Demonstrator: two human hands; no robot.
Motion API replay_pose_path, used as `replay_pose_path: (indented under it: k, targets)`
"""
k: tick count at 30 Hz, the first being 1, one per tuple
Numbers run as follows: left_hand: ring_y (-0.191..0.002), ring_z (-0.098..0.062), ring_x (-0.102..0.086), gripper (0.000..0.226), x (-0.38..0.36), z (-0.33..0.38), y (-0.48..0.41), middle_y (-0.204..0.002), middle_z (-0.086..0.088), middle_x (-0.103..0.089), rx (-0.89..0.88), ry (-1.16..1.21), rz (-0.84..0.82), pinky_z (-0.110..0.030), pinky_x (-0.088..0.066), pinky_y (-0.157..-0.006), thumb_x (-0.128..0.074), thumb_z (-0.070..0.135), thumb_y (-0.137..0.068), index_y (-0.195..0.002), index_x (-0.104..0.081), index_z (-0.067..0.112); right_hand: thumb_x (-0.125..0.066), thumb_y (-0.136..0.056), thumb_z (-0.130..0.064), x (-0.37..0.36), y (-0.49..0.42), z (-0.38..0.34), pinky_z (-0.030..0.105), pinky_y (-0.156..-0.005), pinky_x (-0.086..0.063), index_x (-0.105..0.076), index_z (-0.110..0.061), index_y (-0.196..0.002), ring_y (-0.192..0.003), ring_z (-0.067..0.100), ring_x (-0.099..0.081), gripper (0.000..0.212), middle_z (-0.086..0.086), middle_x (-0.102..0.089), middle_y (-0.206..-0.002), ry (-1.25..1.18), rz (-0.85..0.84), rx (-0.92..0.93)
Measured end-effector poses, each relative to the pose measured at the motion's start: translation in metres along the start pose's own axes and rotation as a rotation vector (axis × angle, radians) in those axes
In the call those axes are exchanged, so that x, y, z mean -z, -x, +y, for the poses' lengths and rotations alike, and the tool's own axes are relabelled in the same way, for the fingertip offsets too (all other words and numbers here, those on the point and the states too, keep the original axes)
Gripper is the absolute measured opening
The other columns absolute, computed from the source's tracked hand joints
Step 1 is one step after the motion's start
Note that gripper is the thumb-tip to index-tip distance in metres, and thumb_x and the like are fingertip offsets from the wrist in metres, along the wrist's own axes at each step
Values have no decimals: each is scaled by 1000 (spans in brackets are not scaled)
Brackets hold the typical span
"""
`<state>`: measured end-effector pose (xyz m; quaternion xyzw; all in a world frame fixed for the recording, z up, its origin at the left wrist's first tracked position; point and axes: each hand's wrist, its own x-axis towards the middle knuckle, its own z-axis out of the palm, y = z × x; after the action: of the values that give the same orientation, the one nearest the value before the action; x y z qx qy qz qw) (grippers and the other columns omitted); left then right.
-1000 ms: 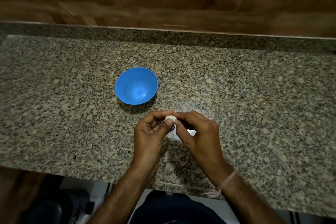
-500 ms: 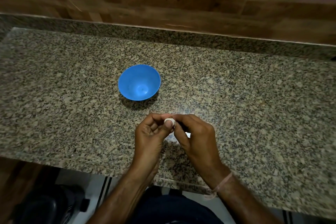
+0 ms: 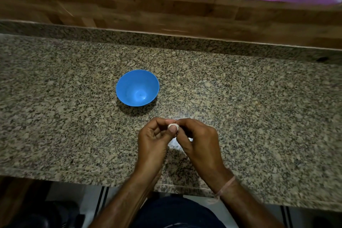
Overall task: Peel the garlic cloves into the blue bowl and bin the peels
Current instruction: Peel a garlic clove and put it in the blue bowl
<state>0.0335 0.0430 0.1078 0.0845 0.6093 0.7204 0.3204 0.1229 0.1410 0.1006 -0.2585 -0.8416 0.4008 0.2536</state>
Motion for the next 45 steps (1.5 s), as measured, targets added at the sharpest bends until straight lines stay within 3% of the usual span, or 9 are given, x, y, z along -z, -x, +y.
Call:
replay_pose_path:
  k: [3, 8, 10, 15, 24, 27, 33, 41, 45]
  targets:
    - [-102, -28, -74, 11, 8, 0, -2, -101, -20, -75, 29, 25, -17, -33, -60, -89, -70, 0, -92, -103, -67, -2, -66, -101, -26, -4, -1, -6, 34, -69, -59, -76, -21, -108, -82, 5, -71, 13, -12, -74, -92, -37, -5, -34]
    - [-105, -27, -71, 20, 21, 8, -8, -107, -19, -74, 108, 219, -50, -33, -59, -90, -73, 15, -83, -100, -67, 6, -78, -94, -16, -7, -4, -20, 32, -78, -62, -74, -18, -104, -94, 13, -75, 11, -7, -77, -99, -345, -29, -215]
    - [-108, -28, -71, 20, 24, 8, -9, -109, -21, -74, 113, 256, -91, -32, -58, -90, -71, 13, -85, -103, -65, 6, -80, -91, -17, -11, -4, -26, 33, -78, -62, -73, -19, -99, -93, 16, -74, 11, -6, -76, -99, -370, -4, -238]
    - [-113, -31, -70, 18, 34, 14, -11, -115, -23, -73, 72, 267, -137, -31, -58, -91, -68, 4, -88, -104, -60, 2, -83, -87, -9, -21, -4, -42, 18, -73, -54, -70, -14, -92, -85, 13, -70, 15, -9, -72, -91, -304, 90, -229]
    - [-111, -25, -73, 16, 49, 24, -6, -109, -10, -78, -119, 56, -130, -30, -59, -88, -71, -11, -85, -96, -59, -9, -80, -88, -2, -34, 4, -59, 22, -73, -56, -73, -11, -94, -83, 13, -72, 12, -5, -75, -86, -432, 144, -312]
    - [-110, -24, -72, 15, 54, 24, -3, -107, -10, -77, -172, 6, -145, -28, -58, -86, -74, -9, -83, -92, -63, -3, -82, -87, -6, -38, 7, -61, 28, -72, -60, -74, -15, -91, -80, 15, -72, 12, -2, -75, -84, -449, 162, -380]
    - [-109, -20, -73, 16, 58, 20, 0, -104, -6, -77, -197, -65, -176, -26, -58, -86, -76, -8, -82, -92, -64, -1, -81, -88, -6, -43, 12, -57, 26, -72, -58, -73, -12, -92, -78, 16, -70, 11, 3, -76, -86, -531, 121, -482]
    - [-115, -20, -70, 13, 59, 9, -13, -111, -3, -76, -185, -208, -214, -37, -59, -94, -76, 3, -87, -94, -67, 9, -72, -92, 3, -41, 7, -41, 23, -72, -58, -68, -6, -95, -74, 11, -68, 10, 0, -72, -78, -838, 53, -696]
    - [-112, -15, -70, 21, 53, 4, -18, -110, 3, -76, -185, -297, -215, -35, -60, -90, -74, -3, -89, -94, -69, 17, -69, -95, 1, -41, 6, -27, 26, -78, -60, -67, -1, -103, -80, 16, -69, 8, 14, -74, -93, -939, 44, -815]
